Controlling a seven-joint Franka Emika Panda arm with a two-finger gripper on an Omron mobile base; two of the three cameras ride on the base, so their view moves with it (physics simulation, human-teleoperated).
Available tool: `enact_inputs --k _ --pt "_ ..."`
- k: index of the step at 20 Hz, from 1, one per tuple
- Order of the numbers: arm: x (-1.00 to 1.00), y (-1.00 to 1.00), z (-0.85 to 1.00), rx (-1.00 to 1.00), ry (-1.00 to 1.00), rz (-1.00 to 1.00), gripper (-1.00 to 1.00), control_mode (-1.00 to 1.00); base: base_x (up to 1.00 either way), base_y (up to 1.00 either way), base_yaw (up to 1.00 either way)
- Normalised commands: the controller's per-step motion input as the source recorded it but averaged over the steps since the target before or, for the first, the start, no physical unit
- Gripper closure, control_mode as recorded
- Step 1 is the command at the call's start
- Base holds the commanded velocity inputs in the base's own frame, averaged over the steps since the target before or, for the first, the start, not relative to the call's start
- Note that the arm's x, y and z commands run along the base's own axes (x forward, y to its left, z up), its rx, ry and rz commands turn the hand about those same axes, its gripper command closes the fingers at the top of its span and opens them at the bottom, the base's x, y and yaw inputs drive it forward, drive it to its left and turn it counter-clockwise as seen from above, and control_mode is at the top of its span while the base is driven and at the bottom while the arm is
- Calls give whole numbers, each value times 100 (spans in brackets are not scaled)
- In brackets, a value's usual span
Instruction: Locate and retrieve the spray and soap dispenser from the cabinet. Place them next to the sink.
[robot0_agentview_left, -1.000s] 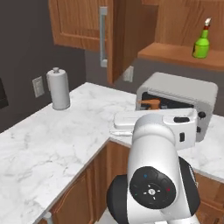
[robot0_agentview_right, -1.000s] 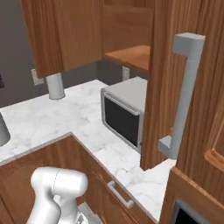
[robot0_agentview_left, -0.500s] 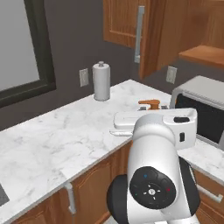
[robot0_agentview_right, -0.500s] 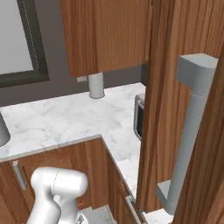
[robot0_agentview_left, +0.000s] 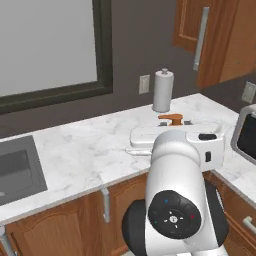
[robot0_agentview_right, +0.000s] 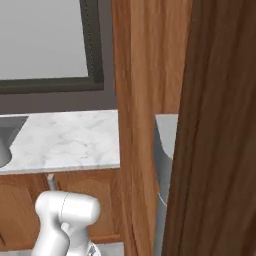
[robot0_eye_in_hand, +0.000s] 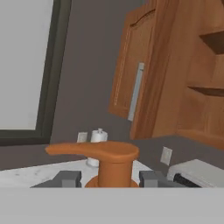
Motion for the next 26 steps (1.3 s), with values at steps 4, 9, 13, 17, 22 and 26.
enact_inputs --k 4,9,13,17,22,26 --pt "0 0 0 0 0 0 100 100 2 17 48" --pt "0 0 0 0 0 0 100 100 39 32 28" --pt "0 0 0 0 0 0 100 100 34 32 1" --pt "0 0 0 0 0 0 100 100 53 32 -4" --pt "0 0 0 0 0 0 100 100 47 34 -5" --pt "0 0 0 0 0 0 100 100 6 41 -4"
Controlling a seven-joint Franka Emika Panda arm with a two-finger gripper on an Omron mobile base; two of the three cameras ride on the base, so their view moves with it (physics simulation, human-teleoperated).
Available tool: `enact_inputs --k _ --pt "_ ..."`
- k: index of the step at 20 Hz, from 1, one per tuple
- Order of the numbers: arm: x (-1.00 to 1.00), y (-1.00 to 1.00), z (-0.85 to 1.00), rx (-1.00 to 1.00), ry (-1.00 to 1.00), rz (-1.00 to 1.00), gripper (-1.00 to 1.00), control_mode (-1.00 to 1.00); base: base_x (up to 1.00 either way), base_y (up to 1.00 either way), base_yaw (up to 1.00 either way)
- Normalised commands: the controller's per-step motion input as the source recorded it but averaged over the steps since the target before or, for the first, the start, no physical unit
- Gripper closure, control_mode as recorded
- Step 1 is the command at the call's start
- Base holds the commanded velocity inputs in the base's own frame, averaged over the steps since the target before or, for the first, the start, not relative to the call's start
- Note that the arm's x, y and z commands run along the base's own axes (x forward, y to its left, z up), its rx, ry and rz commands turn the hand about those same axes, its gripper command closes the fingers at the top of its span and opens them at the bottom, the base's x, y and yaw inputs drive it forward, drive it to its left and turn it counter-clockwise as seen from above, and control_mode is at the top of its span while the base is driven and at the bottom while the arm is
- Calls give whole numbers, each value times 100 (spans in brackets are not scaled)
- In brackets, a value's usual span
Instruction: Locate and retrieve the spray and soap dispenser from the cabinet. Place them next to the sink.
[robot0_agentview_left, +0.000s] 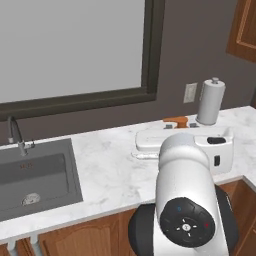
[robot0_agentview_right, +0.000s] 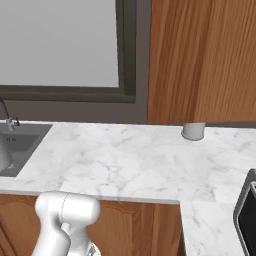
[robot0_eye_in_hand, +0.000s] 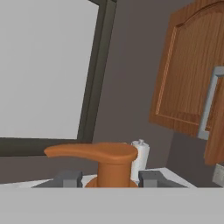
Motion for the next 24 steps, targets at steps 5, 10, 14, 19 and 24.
enact_inputs --k 5,10,14,19,24 --pt "0 0 0 0 0 0 100 100 -25 31 -8" --pt "0 0 0 0 0 0 100 100 2 42 -8" --pt "0 0 0 0 0 0 100 100 9 45 -10" --pt "0 0 0 0 0 0 100 100 35 44 -9" --pt "0 0 0 0 0 0 100 100 71 28 -7"
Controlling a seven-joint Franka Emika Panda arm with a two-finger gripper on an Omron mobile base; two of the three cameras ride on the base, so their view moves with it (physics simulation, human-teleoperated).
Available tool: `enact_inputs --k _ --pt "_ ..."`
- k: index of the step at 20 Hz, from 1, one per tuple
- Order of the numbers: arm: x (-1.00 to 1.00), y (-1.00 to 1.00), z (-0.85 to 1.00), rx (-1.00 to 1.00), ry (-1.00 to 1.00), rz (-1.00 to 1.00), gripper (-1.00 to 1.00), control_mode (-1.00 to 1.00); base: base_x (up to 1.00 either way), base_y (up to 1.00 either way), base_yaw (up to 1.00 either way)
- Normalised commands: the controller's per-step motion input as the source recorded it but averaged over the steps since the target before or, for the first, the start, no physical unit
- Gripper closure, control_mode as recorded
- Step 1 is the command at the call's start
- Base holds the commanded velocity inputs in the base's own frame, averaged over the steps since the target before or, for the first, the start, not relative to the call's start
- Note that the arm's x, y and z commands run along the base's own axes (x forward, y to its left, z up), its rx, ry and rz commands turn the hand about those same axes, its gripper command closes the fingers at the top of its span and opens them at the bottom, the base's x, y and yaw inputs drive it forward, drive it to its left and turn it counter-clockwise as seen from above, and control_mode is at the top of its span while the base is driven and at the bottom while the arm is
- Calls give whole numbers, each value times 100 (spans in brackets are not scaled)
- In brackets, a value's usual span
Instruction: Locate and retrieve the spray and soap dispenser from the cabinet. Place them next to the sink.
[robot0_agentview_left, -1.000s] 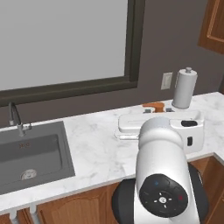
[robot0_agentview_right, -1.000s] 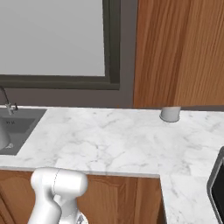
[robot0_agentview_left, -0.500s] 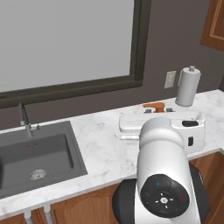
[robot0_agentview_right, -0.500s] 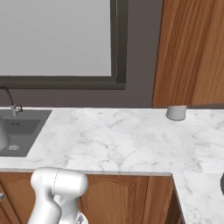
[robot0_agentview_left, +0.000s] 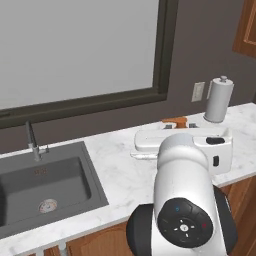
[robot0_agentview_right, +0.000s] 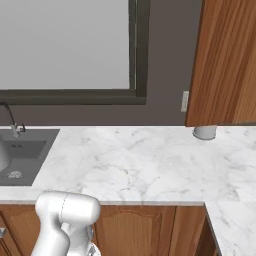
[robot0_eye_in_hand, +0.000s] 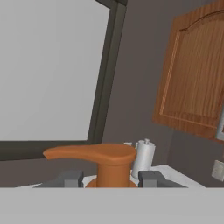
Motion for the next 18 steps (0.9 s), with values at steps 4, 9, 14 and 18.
enact_inputs --k 4,9,14,18 --pt "0 0 0 0 0 0 100 100 53 8 0" --pt "0 0 0 0 0 0 100 100 33 11 0" --pt "0 0 0 0 0 0 100 100 23 8 0" --pt "0 0 0 0 0 0 100 100 39 3 0"
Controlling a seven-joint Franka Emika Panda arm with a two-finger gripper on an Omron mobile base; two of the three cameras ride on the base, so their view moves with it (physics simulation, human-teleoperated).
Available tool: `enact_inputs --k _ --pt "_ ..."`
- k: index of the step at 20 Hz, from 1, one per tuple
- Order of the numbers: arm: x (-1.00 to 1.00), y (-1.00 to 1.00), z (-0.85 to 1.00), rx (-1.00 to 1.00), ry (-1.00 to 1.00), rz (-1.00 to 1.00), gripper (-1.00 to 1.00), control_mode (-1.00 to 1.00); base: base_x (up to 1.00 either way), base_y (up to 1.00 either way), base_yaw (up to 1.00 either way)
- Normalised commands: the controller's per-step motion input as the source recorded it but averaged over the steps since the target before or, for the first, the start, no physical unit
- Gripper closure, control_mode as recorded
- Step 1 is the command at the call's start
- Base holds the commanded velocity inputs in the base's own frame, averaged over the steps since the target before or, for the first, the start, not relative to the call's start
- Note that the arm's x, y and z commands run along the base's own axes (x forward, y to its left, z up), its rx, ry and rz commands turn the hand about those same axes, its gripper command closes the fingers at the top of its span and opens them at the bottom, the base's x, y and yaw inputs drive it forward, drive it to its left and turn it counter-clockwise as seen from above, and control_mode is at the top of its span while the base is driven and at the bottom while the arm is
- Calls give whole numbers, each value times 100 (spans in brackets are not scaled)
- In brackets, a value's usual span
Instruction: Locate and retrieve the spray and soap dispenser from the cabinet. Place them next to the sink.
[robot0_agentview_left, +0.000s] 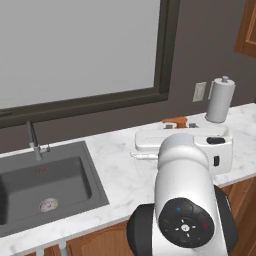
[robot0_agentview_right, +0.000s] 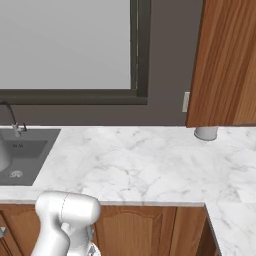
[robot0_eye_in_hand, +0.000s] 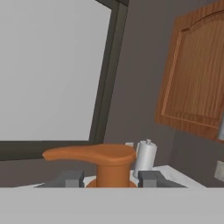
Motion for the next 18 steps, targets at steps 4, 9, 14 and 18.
enact_inputs --k 4,9,14,18 --pt "70 -4 -16 0 -4 6 100 -100 0 0 0" --pt "89 -25 -31 4 -3 19 100 -100 0 0 0" --pt "84 -12 -59 7 5 28 100 -100 0 0 0" --pt "83 -4 -65 1 6 34 100 -100 0 0 0"
